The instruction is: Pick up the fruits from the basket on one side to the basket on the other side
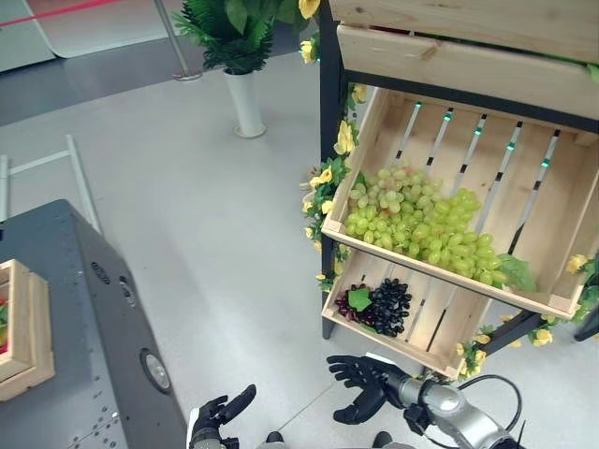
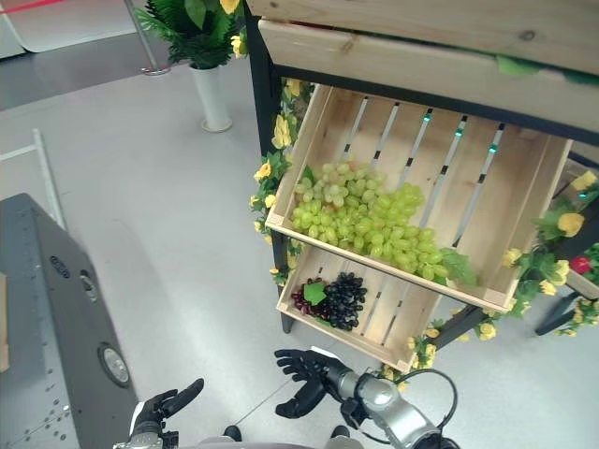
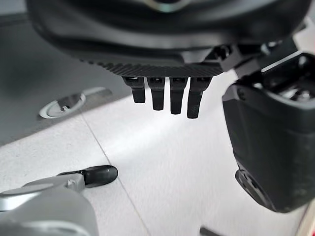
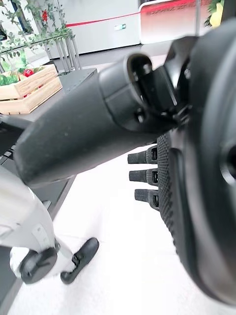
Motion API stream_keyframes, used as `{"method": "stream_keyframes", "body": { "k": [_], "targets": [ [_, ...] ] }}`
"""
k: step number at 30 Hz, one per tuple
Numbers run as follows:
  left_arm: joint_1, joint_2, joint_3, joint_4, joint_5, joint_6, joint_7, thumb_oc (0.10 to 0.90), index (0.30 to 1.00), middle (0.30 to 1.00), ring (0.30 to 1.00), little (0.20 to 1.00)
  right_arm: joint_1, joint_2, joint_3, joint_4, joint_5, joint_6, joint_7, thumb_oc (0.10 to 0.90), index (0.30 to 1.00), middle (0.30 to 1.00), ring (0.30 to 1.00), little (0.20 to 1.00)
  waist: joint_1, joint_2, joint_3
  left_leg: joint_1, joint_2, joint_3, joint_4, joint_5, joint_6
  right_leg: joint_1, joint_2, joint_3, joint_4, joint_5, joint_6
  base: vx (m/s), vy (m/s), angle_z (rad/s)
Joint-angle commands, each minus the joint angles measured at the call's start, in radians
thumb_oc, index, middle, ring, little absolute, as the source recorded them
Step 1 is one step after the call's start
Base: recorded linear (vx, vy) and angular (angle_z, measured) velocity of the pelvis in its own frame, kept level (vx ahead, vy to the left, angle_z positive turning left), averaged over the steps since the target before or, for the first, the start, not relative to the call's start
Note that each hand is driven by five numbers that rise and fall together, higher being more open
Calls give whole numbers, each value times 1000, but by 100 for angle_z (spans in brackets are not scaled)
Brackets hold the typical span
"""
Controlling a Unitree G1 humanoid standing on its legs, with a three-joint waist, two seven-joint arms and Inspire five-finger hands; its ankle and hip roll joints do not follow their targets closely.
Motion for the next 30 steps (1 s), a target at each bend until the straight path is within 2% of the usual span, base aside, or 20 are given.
{"method": "stream_keyframes", "body": {
  "k": [1, 2, 3, 5, 6, 8, 9, 11, 12, 15, 17, 18, 21, 22, 24, 25, 26, 27, 29, 30],
  "targets": [
    [-29, 26, 28, 11, 8, -51, 0, 800, 900, 900, 900, 900, -73, 80, -46, -66, 73, -59, 3, 800, 900, 900, 900, 900, 14, -104, 17, -52, -61, 202, 154, -74, 16, 82, 44, -67, 26, -148, -105, -126, -158, 49],
    [-29, 26, 29, 11, 9, -49, -1, 800, 900, 900, 900, 900, -71, 81, -46, -64, 73, -61, 1, 800, 900, 900, 900, 900, 13, -106, 16, -55, -59, 213, 175, -89, 21, 81, 43, -72, 24, -147, -105, -152, -196, 72],
    [-29, 22, 34, 11, 20, -25, -17, 800, 900, 900, 900, 900, -57, 93, -54, -49, 74, -70, -14, 800, 900, 900, 900, 900, 7, -122, 6, -51, -58, 286, 317, -159, 46, 84, 36, -110, 1, -138, -109, -97, -137, 68],
    [-24, 14, 34, 23, 51, -9, -25, 800, 900, 900, 900, 900, -44, 108, -76, -9, 98, -81, -28, 800, 900, 900, 900, 900, 5, -130, -9, -23, -85, 297, 432, -211, 54, 83, 43, -141, -27, -123, -108, -106, -108, 60],
    [-19, 9, 34, 27, 64, -14, -25, 800, 900, 900, 900, 900, -40, 113, -85, 5, 111, -85, -26, 800, 900, 900, 900, 900, 3, -122, -16, -1, -97, 291, 425, -210, 46, 78, 52, -151, -27, -121, -106, -110, 5, 58],
    [3, -5, 10, 37, 81, -46, -17, 800, 900, 900, 900, 900, -9, 141, -116, 42, 156, -80, -37, 800, 900, 900, 900, 900, -14, -80, -38, 100, -181, 229, 333, -165, 8, 46, 87, -167, -7, -112, -98, -208, 137, 74],
    [-3, -3, 1, 33, 95, -60, -17, 800, 900, 900, 900, 900, 10, 162, -128, 49, 171, -76, -65, 800, 900, 900, 900, 900, -34, -46, -41, 171, -233, 185, 114, -205, 27, -19, 93, -170, 59, -110, -83, -323, 215, 103],
    [-26, 6, -17, 19, 96, -65, -16, 800, 900, 900, 900, 900, 26, 184, -142, 63, 188, -62, -88, 800, 900, 900, 900, 900, -52, -35, -38, 199, -254, 147, 14, -235, 47, -70, 92, -160, 82, -91, -66, -342, 138, 112],
    [-50, 13, -36, 5, 88, -59, -11, 800, 900, 900, 900, 900, 31, 205, -150, 81, 204, -53, -123, 800, 900, 900, 900, 900, -52, -37, -33, 186, -263, 100, -11, -237, 62, -92, 93, -151, 88, -78, -57, -338, 45, 103],
    [-82, 17, -70, 3, 124, -56, -26, 800, 900, 900, 900, 900, 22, 241, -172, 170, 226, -40, -211, 800, 900, 900, 900, 900, -53, -46, -25, 163, -262, 89, -44, -228, 86, -123, 81, -156, 79, -34, -30, -299, 52, 77],
    [-93, 19, -90, 13, 132, -52, -29, 800, 900, 900, 900, 900, 12, 252, -182, 214, 229, -57, -218, 800, 900, 900, 900, 900, -51, -49, -19, 157, -260, 92, -62, -215, 95, -128, 73, -165, 84, -19, -20, -268, 79, 24],
    [-99, 24, -110, 29, 153, -31, -41, 800, 900, 900, 900, 900, 2, 257, -186, 247, 243, -69, -236, 800, 900, 900, 900, 900, -54, -50, -14, 146, -258, 92, -63, -202, 100, -139, 65, -166, 122, -9, -12, -220, 102, 2],
    [-104, 34, -142, 70, 195, -15, -54, 800, 900, 900, 900, 900, 3, 260, -200, 280, 268, -73, -249, 800, 900, 900, 900, 900, -85, -45, -4, 130, -256, 76, -63, -192, 121, -188, 54, -82, 253, 5, 8, -200, 111, 1],
    [-106, 42, -153, 76, 196, -8, -55, 800, 900, 900, 900, 900, 12, 261, -207, 285, 267, -74, -248, 800, 900, 900, 900, 900, -99, -44, -1, 124, -257, 66, -63, -193, 133, -211, 38, -38, 317, 17, 20, -187, 104, 15],
    [-107, 50, -155, 92, 203, 0, -63, 800, 900, 900, 900, 900, 19, 268, -213, 322, 238, -90, -222, 800, 900, 900, 900, 900, -101, -31, 1, 119, -245, 80, -63, -185, 146, -204, -62, 7, 456, 17, 17, -207, 93, 19],
    [-107, 51, -153, 94, 204, 0, -64, 800, 900, 900, 900, 900, 18, 269, -213, 327, 235, -93, -219, 800, 900, 900, 900, 900, -100, -30, 2, 119, -244, 81, -63, -184, 147, -202, -70, 14, 465, 13, 16, -160, -26, 26],
    [-99, 54, -151, 106, 197, -1, -69, 800, 900, 900, 900, 900, 8, 271, -212, 356, 211, -107, -209, 800, 900, 900, 900, 900, -94, -25, -2, 115, -232, 73, -63, -180, 148, -170, -86, 59, 438, -2, 4, -94, -63, 22],
    [-97, 55, -151, 107, 197, 0, -70, 800, 900, 900, 900, 900, 6, 273, -212, 364, 212, -108, -210, 800, 900, 900, 900, 900, -93, -24, -4, 115, -230, 70, -63, -180, 148, -161, -85, 67, 424, -5, 3, -119, -199, 13],
    [-89, 49, -145, 142, 187, 2, -71, 800, 900, 900, 900, 900, -15, 294, -212, 445, 226, -110, -234, 800, 900, 900, 900, 900, -84, -29, -25, 109, -207, 50, -63, -168, 141, -44, -55, 123, 207, -49, -12, -72, -279, -13],
    [-89, 45, -143, 148, 184, 3, -68, 800, 900, 900, 900, 900, -19, 298, -212, 456, 221, -110, -238, 800, 900, 900, 900, 900, -81, -30, -30, 108, -204, 51, -63, -165, 138, -25, -50, 127, 168, -52, -13, -61, -306, -24]
  ]
}}
